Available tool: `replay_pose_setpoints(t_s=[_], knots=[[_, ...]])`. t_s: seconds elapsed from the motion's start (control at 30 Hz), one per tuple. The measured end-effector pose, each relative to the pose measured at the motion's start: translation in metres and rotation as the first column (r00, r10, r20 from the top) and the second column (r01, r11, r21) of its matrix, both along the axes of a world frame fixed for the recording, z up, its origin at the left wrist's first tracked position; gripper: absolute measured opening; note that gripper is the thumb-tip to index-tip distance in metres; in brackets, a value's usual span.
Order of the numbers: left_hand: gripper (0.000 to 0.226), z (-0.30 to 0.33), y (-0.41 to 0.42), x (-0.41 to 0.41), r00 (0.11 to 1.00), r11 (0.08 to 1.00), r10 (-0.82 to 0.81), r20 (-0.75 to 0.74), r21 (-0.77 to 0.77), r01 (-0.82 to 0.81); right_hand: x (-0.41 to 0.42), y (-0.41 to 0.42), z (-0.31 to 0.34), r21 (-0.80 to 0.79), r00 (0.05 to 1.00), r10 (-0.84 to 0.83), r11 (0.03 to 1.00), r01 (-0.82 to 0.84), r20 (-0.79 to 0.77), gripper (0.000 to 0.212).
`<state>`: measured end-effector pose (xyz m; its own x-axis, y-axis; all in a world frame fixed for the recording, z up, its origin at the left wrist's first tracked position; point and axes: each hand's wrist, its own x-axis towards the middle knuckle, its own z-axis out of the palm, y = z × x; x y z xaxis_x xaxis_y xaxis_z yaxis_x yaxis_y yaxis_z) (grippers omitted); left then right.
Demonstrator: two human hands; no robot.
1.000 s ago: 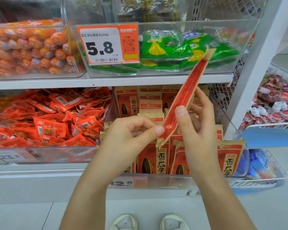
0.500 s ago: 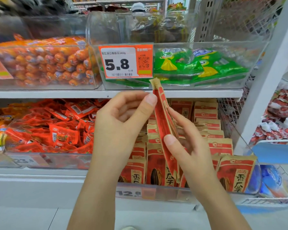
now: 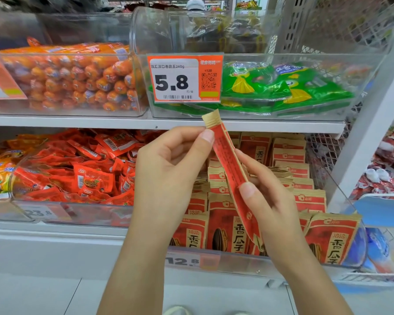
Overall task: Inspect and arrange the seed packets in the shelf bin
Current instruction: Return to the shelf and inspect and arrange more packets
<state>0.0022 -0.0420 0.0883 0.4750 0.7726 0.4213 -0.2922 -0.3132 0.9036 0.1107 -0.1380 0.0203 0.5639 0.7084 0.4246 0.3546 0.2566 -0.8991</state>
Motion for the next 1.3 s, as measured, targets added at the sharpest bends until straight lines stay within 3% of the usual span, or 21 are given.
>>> replay_pose_setpoints(t_s=[0.17, 0.3, 0.47, 0.6, 0.67, 0.73, 0.8, 0.9, 0.97, 1.03, 1.13, 1.3], knots=[[0.012, 0.001, -0.001, -0.002, 1.0, 1.0, -0.009, 0.008, 0.029, 0.009, -0.001, 0.001, 0.001, -0.002, 1.0, 0.021, 1.0, -0.021, 0.005, 0.064], [0.011, -0.004, -0.001, -0.001, 0.996, 0.98, 0.084, -0.029, 0.185, -0.078, -0.003, 0.001, 0.004, 0.03, 1.0, -0.005, 1.0, 0.005, -0.021, 0.061], [0.01, -0.018, 0.0, 0.0, 0.971, 0.974, 0.028, -0.238, 0.225, 0.027, 0.006, -0.002, 0.009, 0.174, 0.977, -0.168, 0.966, 0.189, -0.132, 0.068], [0.021, -0.025, 0.0, 0.001, 0.951, 0.975, 0.039, -0.307, 0.222, 0.032, 0.013, -0.005, 0.016, 0.159, 0.942, -0.214, 0.952, 0.26, -0.257, 0.077], [0.023, -0.026, -0.003, 0.001, 0.934, 0.979, -0.053, -0.353, 0.167, 0.119, 0.015, -0.004, 0.016, 0.136, 0.931, -0.226, 0.952, 0.274, -0.288, 0.072], [0.042, -0.031, -0.009, 0.004, 0.882, 0.957, -0.14, -0.45, 0.167, 0.237, 0.015, -0.003, 0.014, 0.079, 0.93, -0.268, 0.952, 0.295, -0.25, 0.073], [0.058, -0.038, -0.019, 0.009, 0.842, 0.924, -0.079, -0.533, 0.277, 0.263, 0.011, 0.0, 0.012, 0.033, 0.936, -0.295, 0.951, 0.307, -0.191, 0.077], [0.049, -0.042, -0.022, 0.015, 0.886, 0.929, 0.023, -0.464, 0.337, 0.152, 0.006, 0.003, 0.012, 0.043, 0.954, -0.257, 0.963, 0.266, -0.155, 0.086], [0.045, -0.043, -0.016, 0.015, 0.909, 0.963, -0.016, -0.417, 0.239, 0.127, 0.006, 0.002, 0.014, 0.047, 0.953, -0.228, 0.969, 0.242, -0.199, 0.088], [0.041, -0.042, -0.009, 0.011, 0.915, 0.975, -0.171, -0.366, 0.067, 0.21, 0.011, -0.002, 0.018, 0.029, 0.932, -0.22, 0.971, 0.238, -0.287, 0.085], [0.041, -0.043, -0.002, 0.007, 0.881, 0.925, -0.38, -0.284, -0.128, 0.358, 0.02, -0.01, 0.026, -0.04, 0.916, -0.096, 0.995, 0.088, -0.389, 0.058], [0.038, -0.041, 0.0, 0.001, 0.85, 0.873, -0.475, -0.226, -0.243, 0.423, 0.023, -0.014, 0.029, -0.045, 0.922, 0.001, 0.999, -0.02, -0.386, 0.039]])
